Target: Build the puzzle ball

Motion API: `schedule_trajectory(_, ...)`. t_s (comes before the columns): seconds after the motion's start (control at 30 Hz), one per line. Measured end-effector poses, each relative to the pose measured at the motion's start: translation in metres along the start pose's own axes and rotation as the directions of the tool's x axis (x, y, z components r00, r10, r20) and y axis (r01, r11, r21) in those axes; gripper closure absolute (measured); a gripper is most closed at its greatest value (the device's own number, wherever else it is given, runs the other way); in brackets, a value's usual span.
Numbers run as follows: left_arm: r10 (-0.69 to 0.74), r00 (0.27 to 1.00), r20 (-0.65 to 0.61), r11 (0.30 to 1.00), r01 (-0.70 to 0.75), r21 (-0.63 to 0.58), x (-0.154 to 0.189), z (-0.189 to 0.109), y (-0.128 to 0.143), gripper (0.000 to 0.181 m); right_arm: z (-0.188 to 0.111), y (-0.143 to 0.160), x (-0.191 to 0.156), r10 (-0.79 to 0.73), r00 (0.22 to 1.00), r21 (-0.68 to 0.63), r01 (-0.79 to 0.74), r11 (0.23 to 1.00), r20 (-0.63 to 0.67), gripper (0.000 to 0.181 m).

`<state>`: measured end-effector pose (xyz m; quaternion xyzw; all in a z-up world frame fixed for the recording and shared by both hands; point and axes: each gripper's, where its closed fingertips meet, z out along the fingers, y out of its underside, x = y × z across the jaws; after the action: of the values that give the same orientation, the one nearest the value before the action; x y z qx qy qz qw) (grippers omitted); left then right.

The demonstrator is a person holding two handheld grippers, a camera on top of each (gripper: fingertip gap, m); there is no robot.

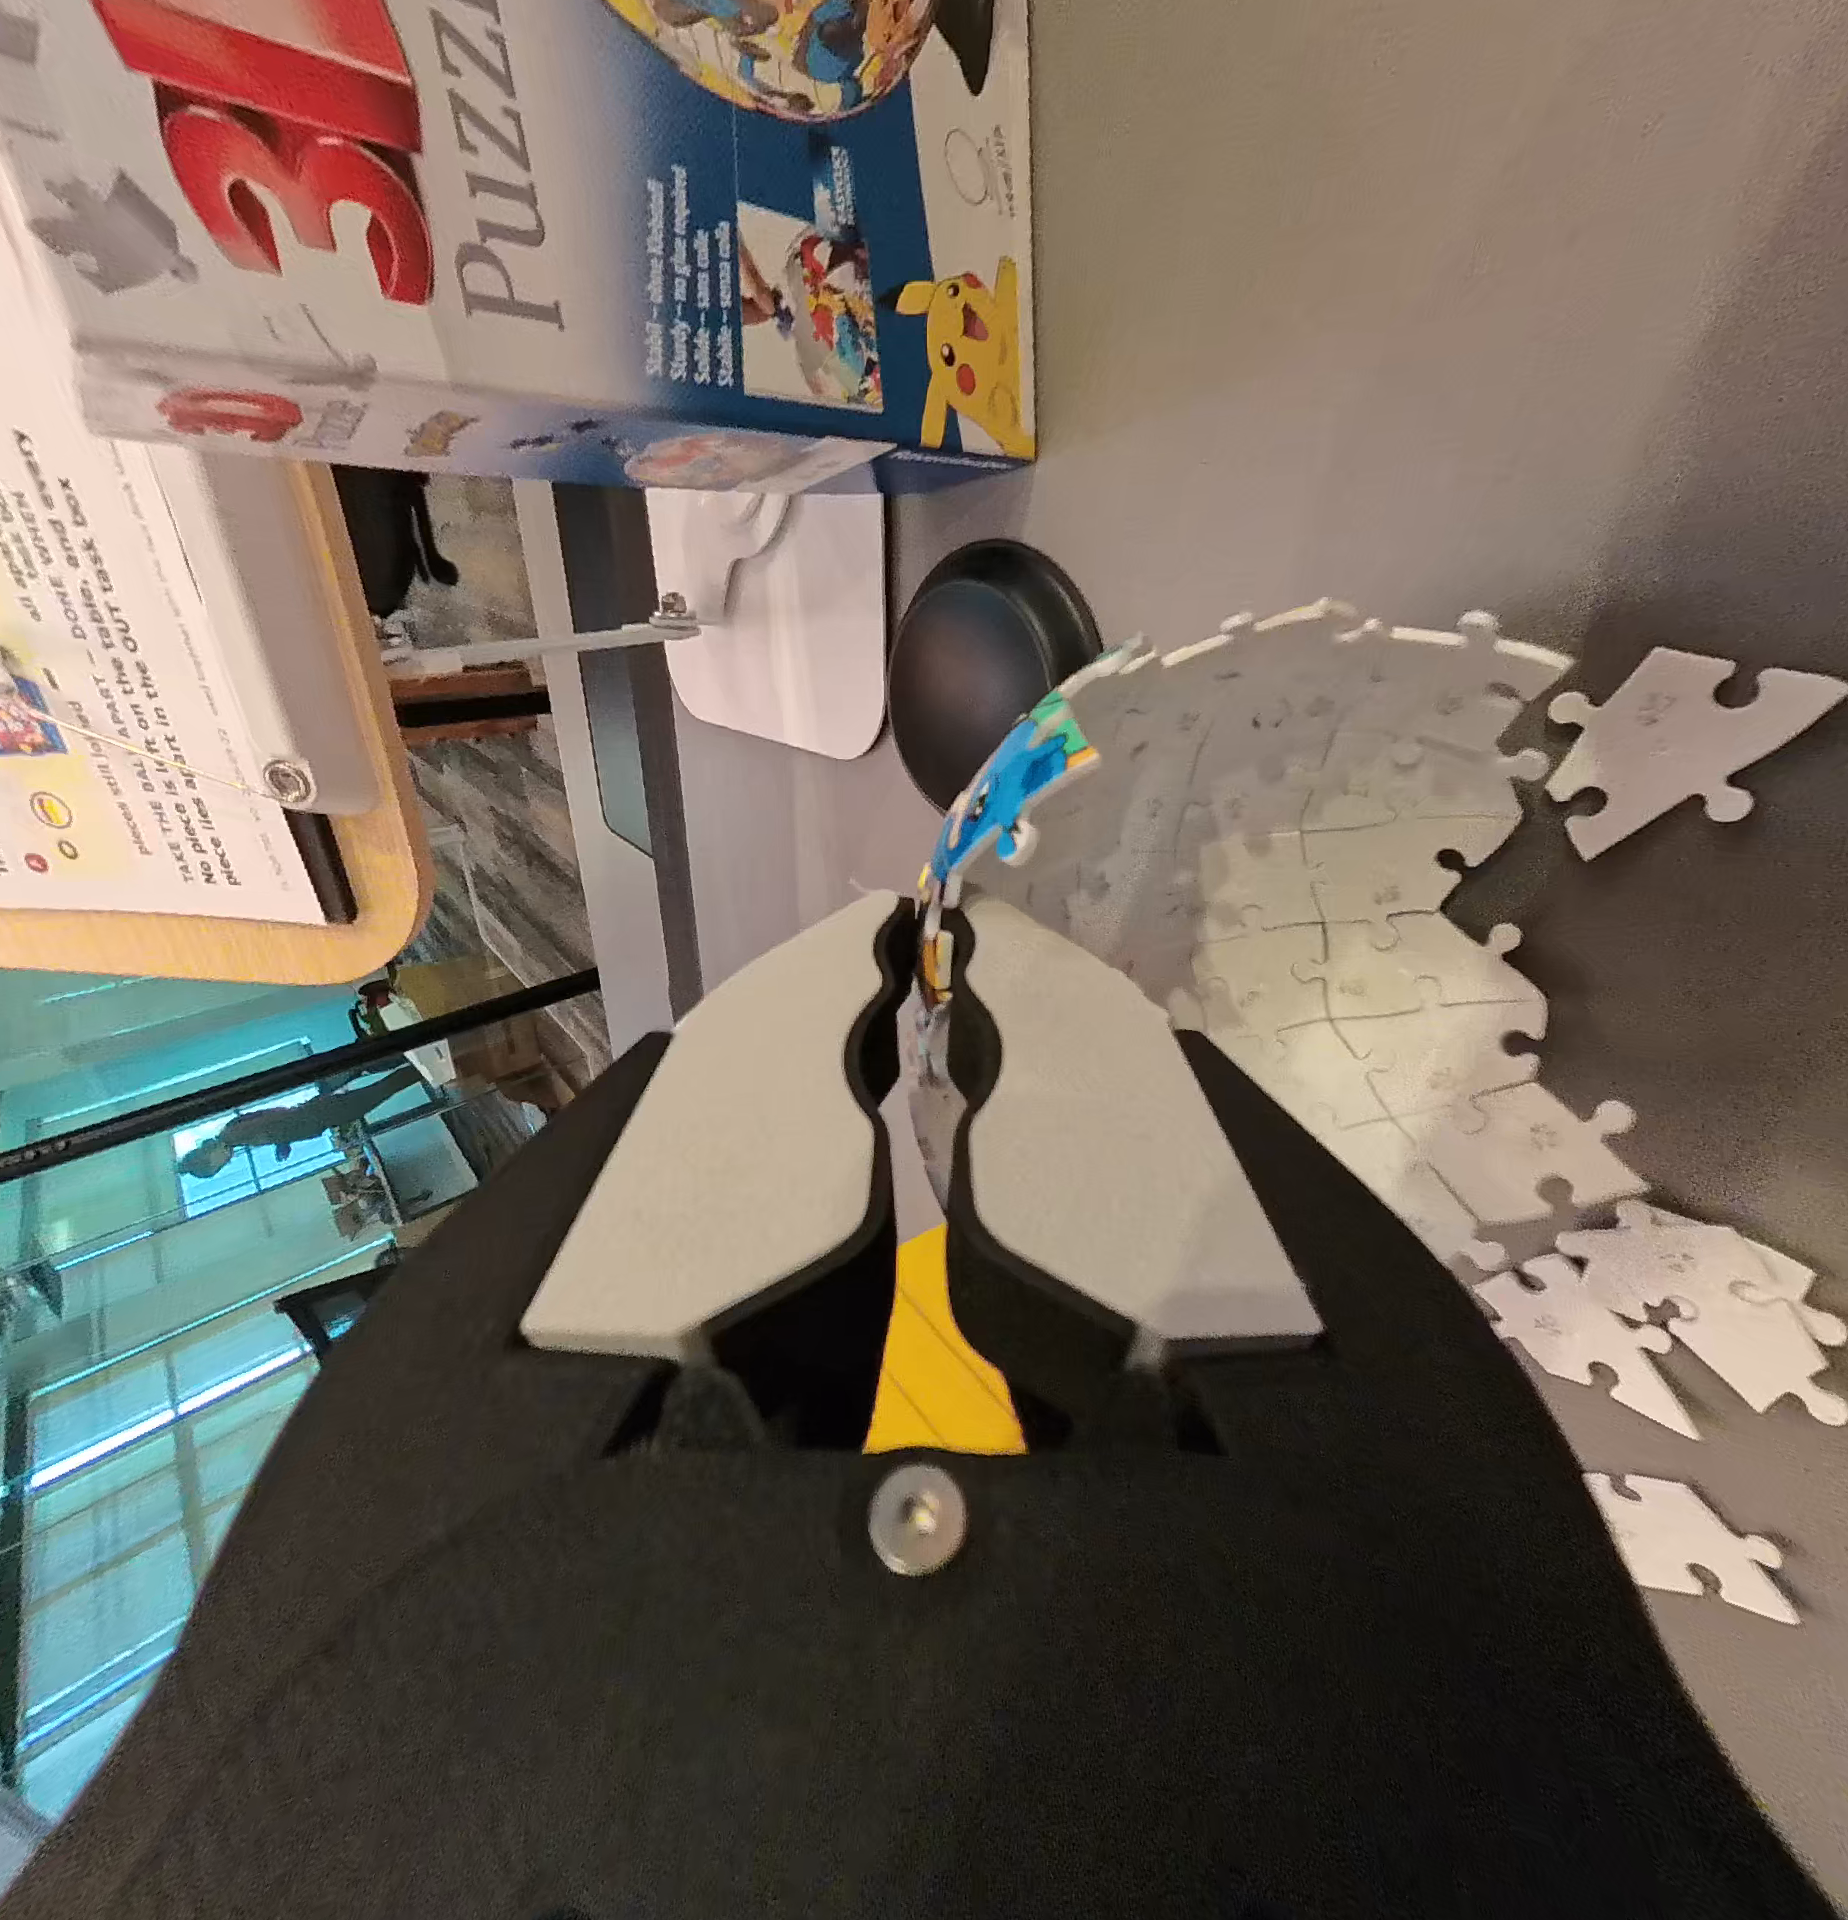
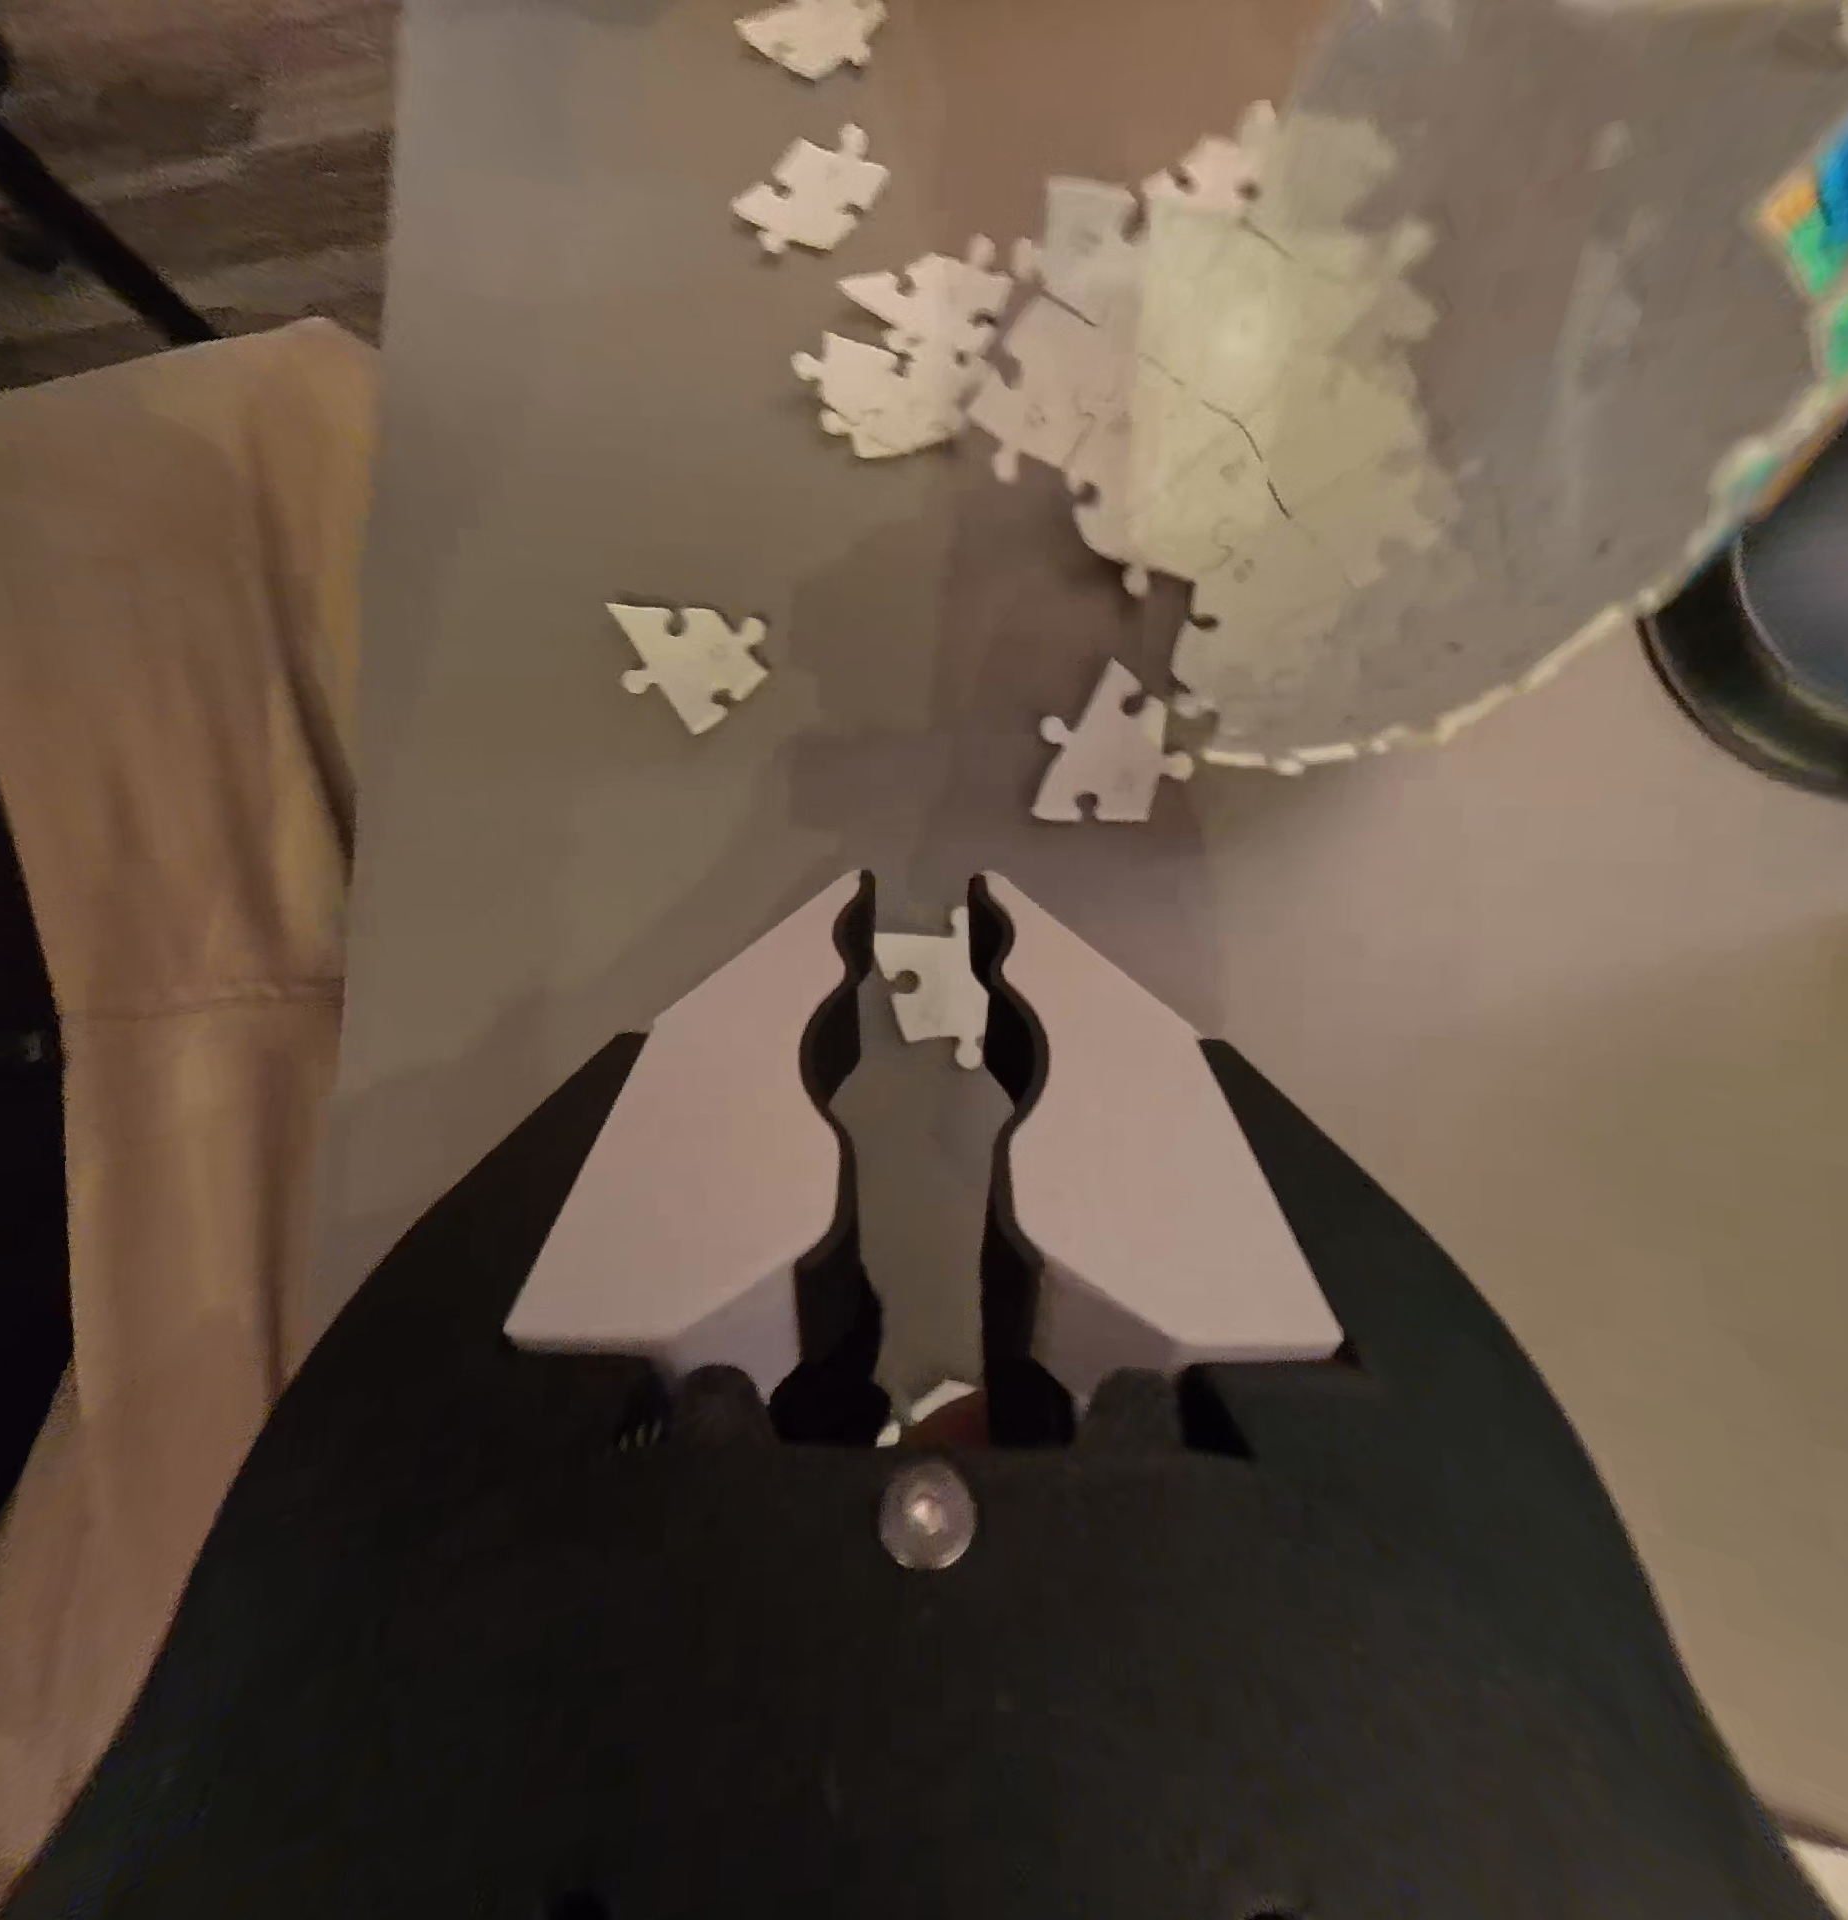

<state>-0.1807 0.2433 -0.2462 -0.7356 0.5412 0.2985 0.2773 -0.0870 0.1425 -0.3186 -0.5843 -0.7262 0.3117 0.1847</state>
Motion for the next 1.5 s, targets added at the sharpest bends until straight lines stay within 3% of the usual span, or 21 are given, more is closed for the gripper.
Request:
schedule_trajectory(0.17, -0.003, 1.000, -0.002, 1.000, 0.003, -0.020, 0.000, 0.000, 0.005, 0.178, 0.000, 0.004, 0.003, -0.125, 0.990, -0.019, 0.124, 0.992, -0.072, 0.161)
schedule_trajectory(0.37, -0.066, 0.998, -0.013, 0.997, 0.065, -0.048, -0.001, -0.004, 0.014, 0.178, 0.006, 0.000, 0.018, -0.127, 0.984, 0.025, 0.131, 0.991, -0.125, 0.153)
schedule_trajectory(0.67, -0.101, 0.993, -0.053, 0.990, 0.095, -0.104, 0.009, -0.004, 0.020, 0.178, 0.009, -0.003, 0.018, -0.175, 0.975, 0.047, 0.182, 0.982, -0.135, 0.151)
schedule_trajectory(1.0, -0.077, 0.995, -0.061, 0.990, 0.069, -0.126, 0.007, -0.001, 0.018, 0.178, 0.022, -0.001, 0.011, -0.245, 0.960, -0.016, 0.245, 0.969, -0.137, 0.147)
schedule_trajectory(1.27, -0.008, 0.997, -0.072, 0.992, -0.002, -0.129, 0.007, 0.004, 0.005, 0.178, 0.017, -0.005, 0.006, -0.388, 0.904, -0.038, 0.388, 0.921, -0.180, 0.150)
schedule_trajectory(1.5, 0.044, 0.996, -0.077, 0.987, -0.055, -0.148, 0.006, 0.005, 0.000, 0.178, 0.017, -0.009, 0.009, -0.482, 0.840, -0.067, 0.481, 0.874, -0.251, 0.137)
